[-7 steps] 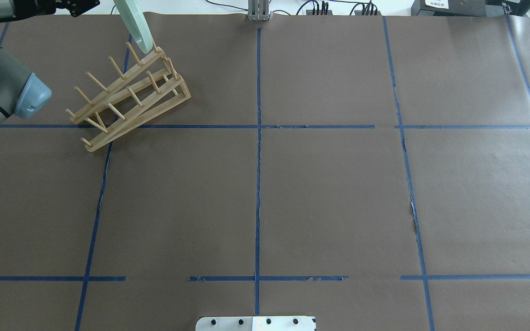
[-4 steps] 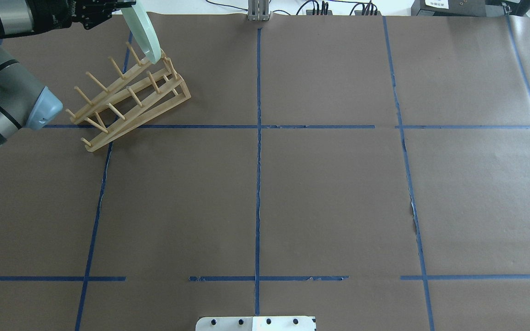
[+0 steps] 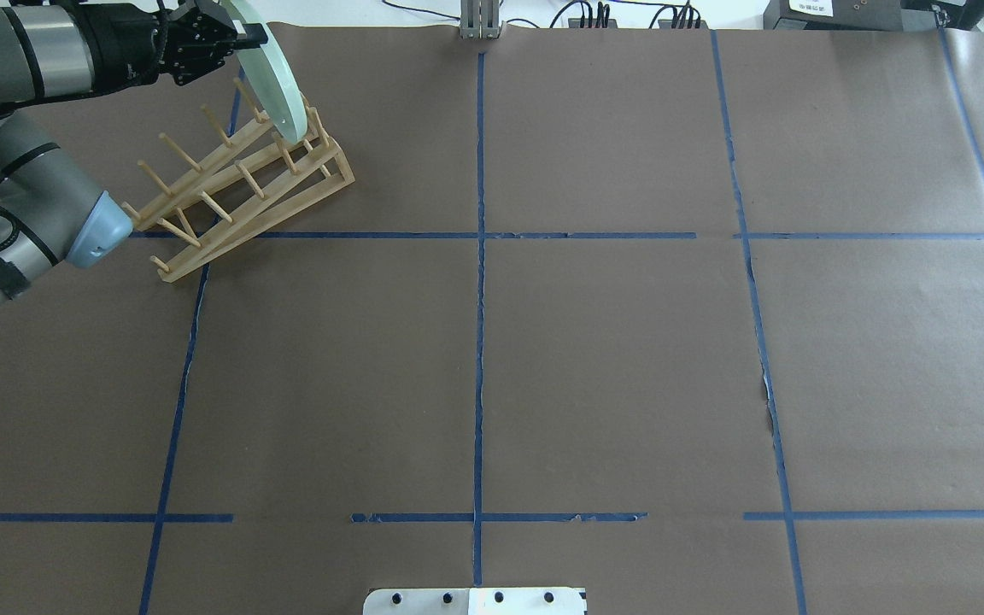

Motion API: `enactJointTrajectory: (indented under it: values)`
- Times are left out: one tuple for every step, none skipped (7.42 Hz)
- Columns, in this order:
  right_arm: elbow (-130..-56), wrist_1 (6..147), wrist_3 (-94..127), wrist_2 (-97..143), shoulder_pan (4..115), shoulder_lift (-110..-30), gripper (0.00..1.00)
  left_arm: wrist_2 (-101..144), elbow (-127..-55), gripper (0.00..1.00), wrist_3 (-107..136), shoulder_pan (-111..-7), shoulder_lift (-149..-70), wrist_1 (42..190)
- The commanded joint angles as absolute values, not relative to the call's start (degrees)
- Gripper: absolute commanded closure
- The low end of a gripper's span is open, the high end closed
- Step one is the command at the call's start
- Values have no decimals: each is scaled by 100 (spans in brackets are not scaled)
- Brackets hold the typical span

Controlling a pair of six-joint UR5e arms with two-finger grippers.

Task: Place plate on rack
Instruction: 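Lower the upright plate into the rack slots and open the left gripper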

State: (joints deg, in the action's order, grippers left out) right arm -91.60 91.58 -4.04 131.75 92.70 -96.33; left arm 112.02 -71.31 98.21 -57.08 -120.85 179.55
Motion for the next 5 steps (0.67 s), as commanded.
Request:
enactJointTrajectory:
  values:
    - [-9158,9158,-404,13175,9264,-9633,0,11109,-7110,100,9730,-5564,-11954,17956]
    - [-9158,9158,-404,13175,9272,-9633,0,11109,-7110,100,9729,-5520,-11944,17956]
    - [-9158,9158,-404,13175,9264,-9633,0,11109,-7119,100,9738,-5520,-11944,17956]
    - [-9158,9158,-404,13175,9264,-9633,0,11109,-7128,80,9738,-5520,-11936,17947]
    - [-9167,9158,-404,13175,9264,-9633,0,11109,-7163,24,9738,-5520,-11936,17939]
